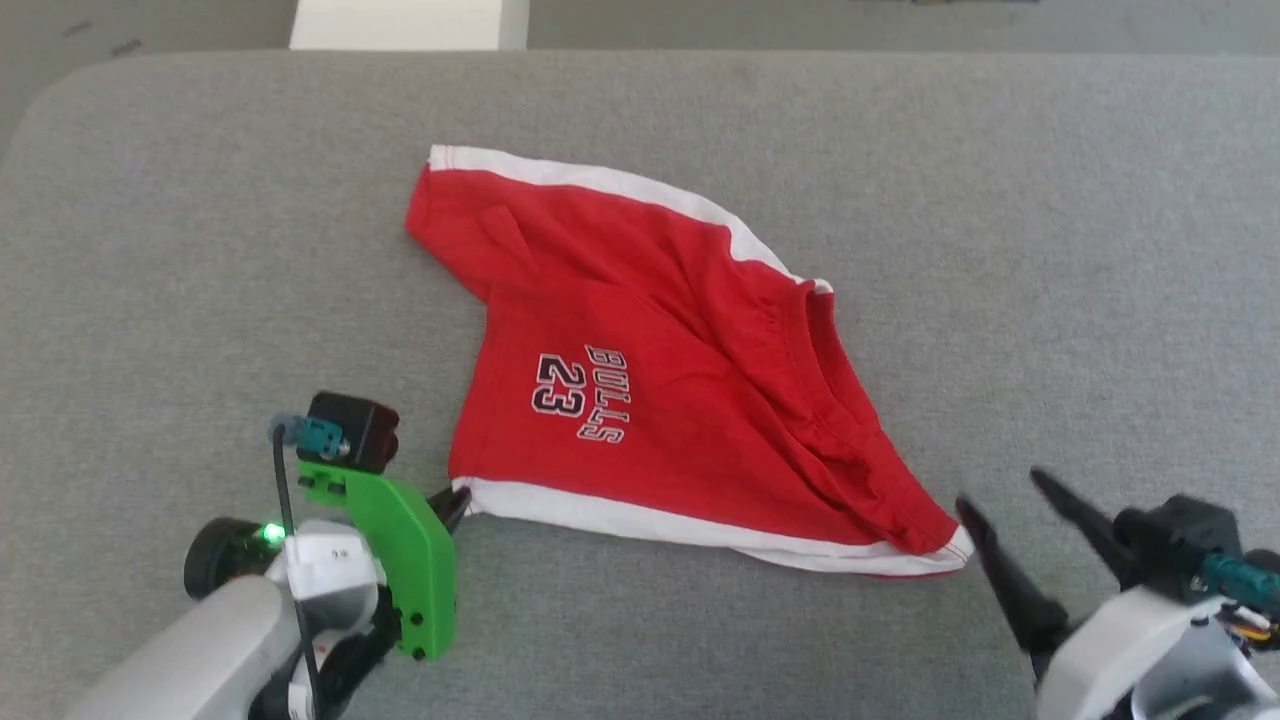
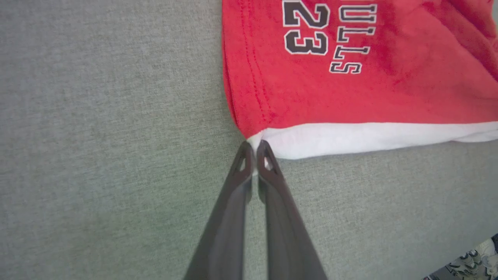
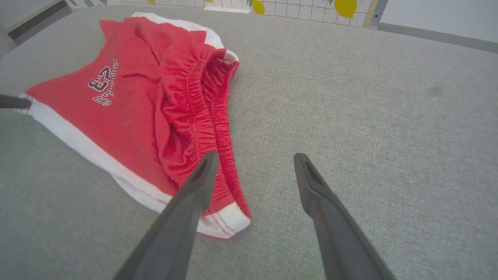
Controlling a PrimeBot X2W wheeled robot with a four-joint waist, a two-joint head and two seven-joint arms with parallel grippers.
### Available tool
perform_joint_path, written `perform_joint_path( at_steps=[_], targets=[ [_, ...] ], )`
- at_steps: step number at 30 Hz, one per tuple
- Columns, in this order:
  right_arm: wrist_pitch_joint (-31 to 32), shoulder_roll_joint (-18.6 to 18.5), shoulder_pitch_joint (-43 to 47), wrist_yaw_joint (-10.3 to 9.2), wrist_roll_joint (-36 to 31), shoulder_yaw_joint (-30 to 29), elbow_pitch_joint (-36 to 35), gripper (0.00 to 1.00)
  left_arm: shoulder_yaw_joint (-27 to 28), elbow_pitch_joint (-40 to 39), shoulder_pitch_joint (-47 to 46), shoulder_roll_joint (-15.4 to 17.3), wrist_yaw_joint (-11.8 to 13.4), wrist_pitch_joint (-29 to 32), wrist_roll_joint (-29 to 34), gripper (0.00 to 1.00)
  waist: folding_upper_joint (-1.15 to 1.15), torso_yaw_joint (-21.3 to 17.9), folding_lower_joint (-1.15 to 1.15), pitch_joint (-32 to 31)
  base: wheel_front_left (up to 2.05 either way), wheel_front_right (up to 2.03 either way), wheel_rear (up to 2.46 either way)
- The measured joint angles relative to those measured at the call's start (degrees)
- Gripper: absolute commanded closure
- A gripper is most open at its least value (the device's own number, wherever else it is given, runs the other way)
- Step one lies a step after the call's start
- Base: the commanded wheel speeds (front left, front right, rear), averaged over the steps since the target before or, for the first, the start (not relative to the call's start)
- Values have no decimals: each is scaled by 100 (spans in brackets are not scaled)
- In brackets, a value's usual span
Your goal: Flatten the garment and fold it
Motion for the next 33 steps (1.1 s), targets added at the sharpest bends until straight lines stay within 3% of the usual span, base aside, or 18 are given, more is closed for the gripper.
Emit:
perform_joint_path(
  at_steps=[4, 8, 15, 31, 32, 33],
  targets=[
    [584, -491, 181, 0, 229, 213, -86, 0, -2, -165, 194, 3, 101, -87, 1, 100, 0, 100, 0, -151, 0, 0, 0],
    [1078, -642, 191, 0, 235, 247, -62, 0, -30, -291, 293, 2, 167, -137, 2, 100, 0, 200, 0, -209, 0, 0, 0],
    [1473, -590, 77, 0, 208, 463, 94, 0, -90, -409, 333, -14, 200, -151, 3, 100, 0, 274, 0, -189, 0, 0, 0],
    [1439, -501, -298, 0, -54, 743, 488, 0, -180, -404, 332, -37, 197, -114, 20, 100, 0, 335, 0, -260, 0, 0, 0],
    [1441, -524, -303, 0, -26, 781, 498, 13, -185, -404, 332, -40, 197, -101, 20, 100, 0, 337, 0, -262, 0, 0, 0],
    [1445, -541, -309, 0, -20, 800, 506, 35, -189, -404, 333, -40, 197, -99, 20, 100, 0, 338, 0, -264, 0, 0, 0]
  ],
)
